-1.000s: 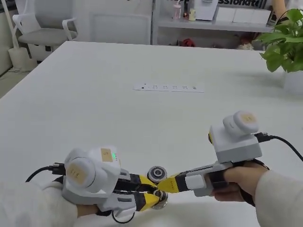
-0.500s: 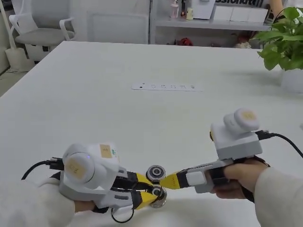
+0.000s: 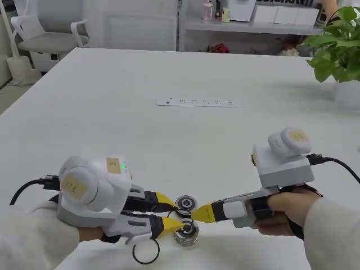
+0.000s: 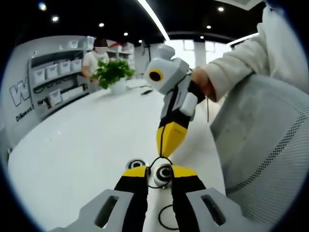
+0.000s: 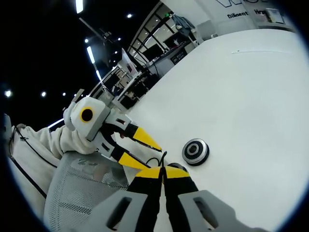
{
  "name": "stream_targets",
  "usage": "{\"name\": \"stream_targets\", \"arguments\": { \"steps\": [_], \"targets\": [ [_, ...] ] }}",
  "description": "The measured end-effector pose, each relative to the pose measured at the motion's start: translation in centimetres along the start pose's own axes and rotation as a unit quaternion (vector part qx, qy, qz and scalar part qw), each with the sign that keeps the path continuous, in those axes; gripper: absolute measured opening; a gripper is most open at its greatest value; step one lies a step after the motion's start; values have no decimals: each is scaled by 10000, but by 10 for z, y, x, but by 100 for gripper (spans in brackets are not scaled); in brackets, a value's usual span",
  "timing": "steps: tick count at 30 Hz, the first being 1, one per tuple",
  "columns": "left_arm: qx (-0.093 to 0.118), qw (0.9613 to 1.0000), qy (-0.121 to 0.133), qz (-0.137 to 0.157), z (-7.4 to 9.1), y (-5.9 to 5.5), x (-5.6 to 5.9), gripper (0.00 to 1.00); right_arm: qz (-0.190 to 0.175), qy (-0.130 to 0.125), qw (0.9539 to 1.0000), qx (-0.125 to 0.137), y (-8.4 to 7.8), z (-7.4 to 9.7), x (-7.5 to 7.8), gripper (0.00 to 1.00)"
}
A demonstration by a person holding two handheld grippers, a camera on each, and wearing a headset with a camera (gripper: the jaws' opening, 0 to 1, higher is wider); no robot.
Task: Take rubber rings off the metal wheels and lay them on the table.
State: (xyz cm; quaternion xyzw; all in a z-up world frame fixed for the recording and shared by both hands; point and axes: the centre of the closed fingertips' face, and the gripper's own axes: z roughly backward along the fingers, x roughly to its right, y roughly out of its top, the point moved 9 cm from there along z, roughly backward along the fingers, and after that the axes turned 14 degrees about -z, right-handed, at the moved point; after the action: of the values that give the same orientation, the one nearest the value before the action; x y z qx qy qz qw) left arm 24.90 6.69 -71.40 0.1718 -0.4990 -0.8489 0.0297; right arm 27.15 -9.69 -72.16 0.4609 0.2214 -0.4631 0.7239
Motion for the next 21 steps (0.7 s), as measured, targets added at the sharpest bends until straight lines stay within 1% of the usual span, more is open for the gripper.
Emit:
{"name": "stream_targets", "arguments": {
  "steps": [5,8,10,13,15,17,18,21],
  "targets": [
    [62,10000,61,-49,5,7,-3,24,-5,23,10000,72,2,2,-1,0],
    [73,9999,69,-100,9,10,-3,31,-9,30,9999,104,2,2,-3,0],
    [88,9998,85,-160,12,13,-4,34,-9,43,9999,121,3,3,-3,0],
    [151,9998,111,-95,15,18,-6,38,-17,90,9998,154,4,3,-6,0],
    [167,9997,137,-111,18,19,-6,42,-8,114,9998,189,4,4,-8,0],
    [164,9996,147,-153,20,20,-6,44,-3,147,9996,251,6,6,-11,0],
    [166,9996,159,-172,23,21,-6,45,-14,204,9993,308,7,7,-13,0],
    [187,9995,205,-159,28,23,-6,47,-18,278,9988,413,10,9,-17,0]
  ]
}}
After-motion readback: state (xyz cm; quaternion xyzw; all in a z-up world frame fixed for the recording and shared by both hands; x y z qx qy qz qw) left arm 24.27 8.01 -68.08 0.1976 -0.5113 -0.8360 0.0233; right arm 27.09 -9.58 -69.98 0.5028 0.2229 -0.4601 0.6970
